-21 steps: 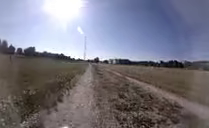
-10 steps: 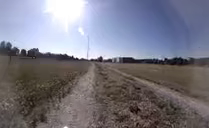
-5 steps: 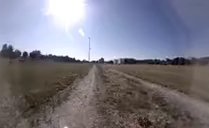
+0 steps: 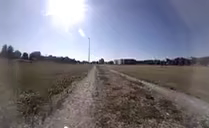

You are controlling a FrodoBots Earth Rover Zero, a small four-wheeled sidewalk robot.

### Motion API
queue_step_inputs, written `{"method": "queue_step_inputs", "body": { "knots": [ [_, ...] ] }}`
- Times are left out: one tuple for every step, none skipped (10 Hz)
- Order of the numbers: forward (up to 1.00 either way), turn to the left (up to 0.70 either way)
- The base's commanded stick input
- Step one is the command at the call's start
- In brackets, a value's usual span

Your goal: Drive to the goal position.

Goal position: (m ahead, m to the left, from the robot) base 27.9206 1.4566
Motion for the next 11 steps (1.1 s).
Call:
{"method": "queue_step_inputs", "body": {
  "knots": [
    [0.50,0.00],
    [0.50,0.00],
    [0.50,0.00],
    [0.50,0.00],
    [0.50,0.00],
    [0.50,0.00],
    [0.50,0.00],
    [0.50,0.00],
    [0.50,0.00],
    [0.50,0.00],
    [0.50,0.00]
  ]
}}
